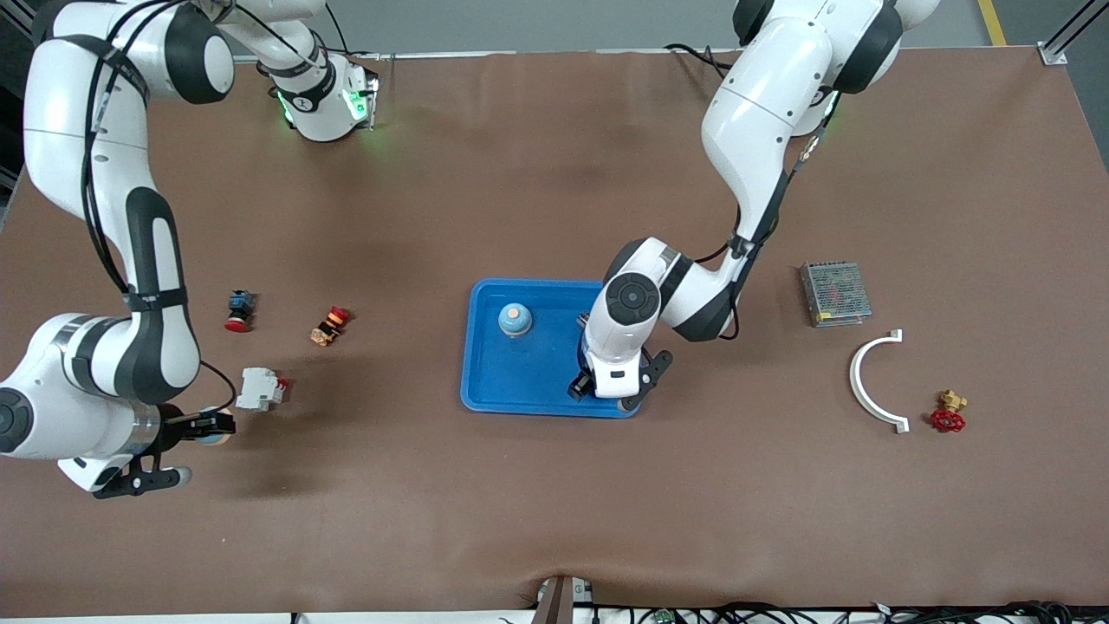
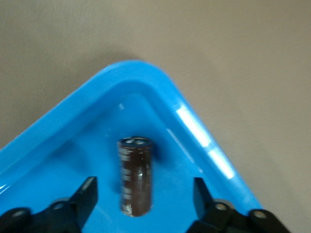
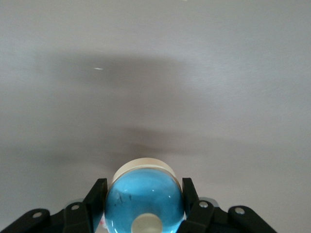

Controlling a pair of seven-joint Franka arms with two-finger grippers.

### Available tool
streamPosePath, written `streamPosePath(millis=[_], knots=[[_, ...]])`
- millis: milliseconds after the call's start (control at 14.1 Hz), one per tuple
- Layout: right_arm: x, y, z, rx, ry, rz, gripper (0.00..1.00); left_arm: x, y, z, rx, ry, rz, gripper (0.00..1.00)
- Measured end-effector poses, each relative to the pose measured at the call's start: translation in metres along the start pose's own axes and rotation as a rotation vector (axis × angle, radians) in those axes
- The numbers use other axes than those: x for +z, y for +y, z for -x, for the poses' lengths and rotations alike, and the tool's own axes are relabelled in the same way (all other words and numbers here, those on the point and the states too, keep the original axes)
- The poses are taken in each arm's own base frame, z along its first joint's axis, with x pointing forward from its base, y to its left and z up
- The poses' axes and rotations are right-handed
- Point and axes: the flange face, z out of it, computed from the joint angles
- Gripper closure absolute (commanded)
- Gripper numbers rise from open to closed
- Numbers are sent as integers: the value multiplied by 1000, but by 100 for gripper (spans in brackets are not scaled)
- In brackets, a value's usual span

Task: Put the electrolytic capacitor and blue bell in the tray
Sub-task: 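Place the capacitor in the tray while the right gripper lifts the bell, then carry the bell over the tray while the left gripper returns to rest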

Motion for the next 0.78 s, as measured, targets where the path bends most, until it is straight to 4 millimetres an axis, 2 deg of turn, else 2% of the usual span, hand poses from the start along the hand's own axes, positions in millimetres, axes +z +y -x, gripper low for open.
streamPosePath(millis=[213,355,567,780], knots=[[-25,-82,-7,153,23,0,100,-41,11,-10,23,33,36,0],[-40,-147,-3,257,22,-1,100,-74,12,-31,65,41,16,0],[-47,-238,9,377,28,3,100,-129,7,-76,118,49,-8,0],[-44,-299,20,492,39,2,100,-195,-13,-137,186,30,-34,0]])
